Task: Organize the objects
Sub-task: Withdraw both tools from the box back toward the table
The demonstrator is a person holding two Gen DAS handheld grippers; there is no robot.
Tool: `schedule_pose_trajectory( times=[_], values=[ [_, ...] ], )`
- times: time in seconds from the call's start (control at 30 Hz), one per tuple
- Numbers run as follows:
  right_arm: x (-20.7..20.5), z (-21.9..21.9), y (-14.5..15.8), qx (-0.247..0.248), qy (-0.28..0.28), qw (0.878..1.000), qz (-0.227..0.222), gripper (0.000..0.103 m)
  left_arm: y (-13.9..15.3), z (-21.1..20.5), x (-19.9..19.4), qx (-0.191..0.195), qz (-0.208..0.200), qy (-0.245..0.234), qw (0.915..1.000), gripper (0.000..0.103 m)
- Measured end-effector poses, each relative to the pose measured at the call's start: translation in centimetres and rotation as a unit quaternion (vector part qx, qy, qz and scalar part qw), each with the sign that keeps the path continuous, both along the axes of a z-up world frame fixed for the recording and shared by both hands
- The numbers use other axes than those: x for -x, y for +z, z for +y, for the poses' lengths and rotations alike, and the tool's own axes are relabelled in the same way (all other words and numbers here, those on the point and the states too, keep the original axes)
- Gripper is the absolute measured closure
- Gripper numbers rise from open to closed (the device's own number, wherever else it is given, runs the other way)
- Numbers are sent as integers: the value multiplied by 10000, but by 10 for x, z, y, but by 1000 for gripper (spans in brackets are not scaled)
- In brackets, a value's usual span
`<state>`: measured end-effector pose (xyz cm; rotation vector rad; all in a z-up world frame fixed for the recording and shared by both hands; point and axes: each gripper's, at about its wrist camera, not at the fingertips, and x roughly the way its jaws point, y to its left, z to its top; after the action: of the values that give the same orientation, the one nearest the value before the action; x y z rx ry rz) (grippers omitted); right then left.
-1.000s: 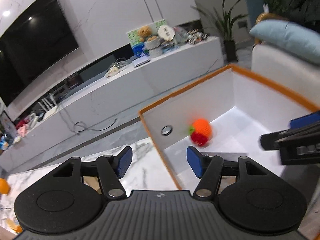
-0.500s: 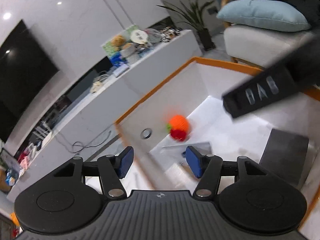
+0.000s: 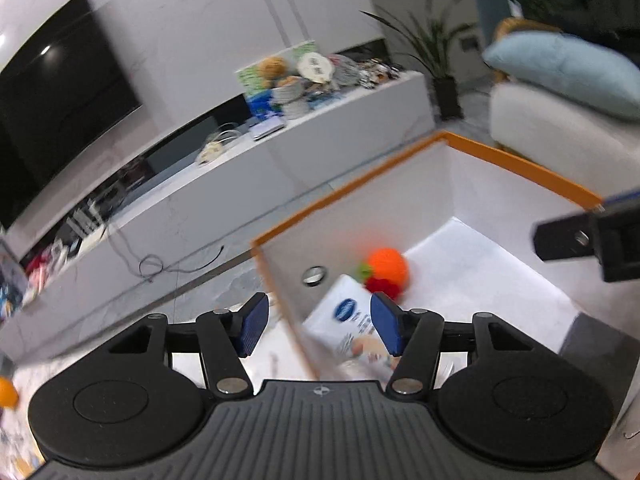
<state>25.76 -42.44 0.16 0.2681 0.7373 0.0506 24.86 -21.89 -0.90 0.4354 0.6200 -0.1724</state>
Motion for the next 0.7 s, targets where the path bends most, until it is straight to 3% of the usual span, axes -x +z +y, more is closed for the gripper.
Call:
schedule_pose_trajectory(
  times=[0.2,0.4,0.7],
  values=[
    [1,4,-1,63,77,9999,-15,31,20,57,22,821,-275,370,9956,27],
    [6,20,-1,218,291,9992,-157,31,16,113,35,1010,-158,854,9911,25],
    [33,58,5,440,896,9933,-577,31,0,184,73,1538,84,1407,9780,25]
  ],
)
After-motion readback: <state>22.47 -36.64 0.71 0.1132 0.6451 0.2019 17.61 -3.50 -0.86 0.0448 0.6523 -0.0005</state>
